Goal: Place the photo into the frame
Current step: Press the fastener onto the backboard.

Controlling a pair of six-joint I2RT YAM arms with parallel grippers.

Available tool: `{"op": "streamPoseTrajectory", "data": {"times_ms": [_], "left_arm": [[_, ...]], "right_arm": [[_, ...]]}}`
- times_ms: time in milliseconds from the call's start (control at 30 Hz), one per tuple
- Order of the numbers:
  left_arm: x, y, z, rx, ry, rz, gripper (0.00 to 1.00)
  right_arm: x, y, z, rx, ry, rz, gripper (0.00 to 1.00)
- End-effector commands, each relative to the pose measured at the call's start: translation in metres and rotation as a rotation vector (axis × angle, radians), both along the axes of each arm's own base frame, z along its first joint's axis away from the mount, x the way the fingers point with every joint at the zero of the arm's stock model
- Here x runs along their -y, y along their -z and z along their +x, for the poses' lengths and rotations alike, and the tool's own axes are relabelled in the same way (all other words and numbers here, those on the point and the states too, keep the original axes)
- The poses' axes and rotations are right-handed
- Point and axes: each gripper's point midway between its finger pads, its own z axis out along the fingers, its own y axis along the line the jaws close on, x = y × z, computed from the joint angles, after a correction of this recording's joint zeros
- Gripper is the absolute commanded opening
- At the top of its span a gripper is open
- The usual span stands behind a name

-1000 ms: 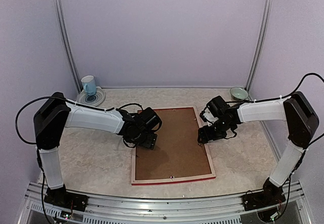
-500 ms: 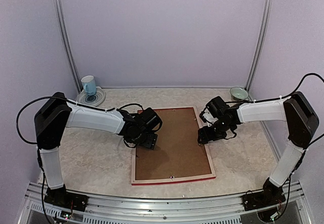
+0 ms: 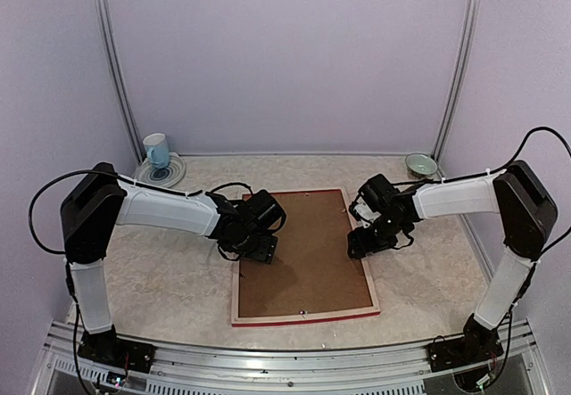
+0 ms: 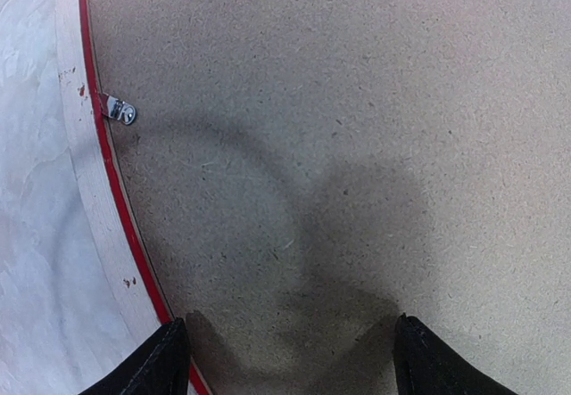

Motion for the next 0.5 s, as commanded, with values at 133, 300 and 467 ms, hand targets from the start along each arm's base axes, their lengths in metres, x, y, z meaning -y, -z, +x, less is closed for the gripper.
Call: {"op": "streamPoseTrajectory", "data": {"times_ms": [133,300,467], "left_arm": [[0.0014,0.0052,-0.0038,-0.011,0.01,0.003,0.77],[0.0006,0.0032,-0.0025,-0.007,0.008,0.006,0.78],[-0.0015,0.0034,-0.0028,-0.006,0.008,0.012,0.78]], "right_arm": [[0.0066,0.0139,-0.0021,-0.013,0.003,-0.069,0.62],[0.0084,0.0177,-0.0037,-0.021,0.005,-0.078,0.58],[0.0091,0.0205,-0.0063,-0.027,0.006,-0.075,0.56]]}}
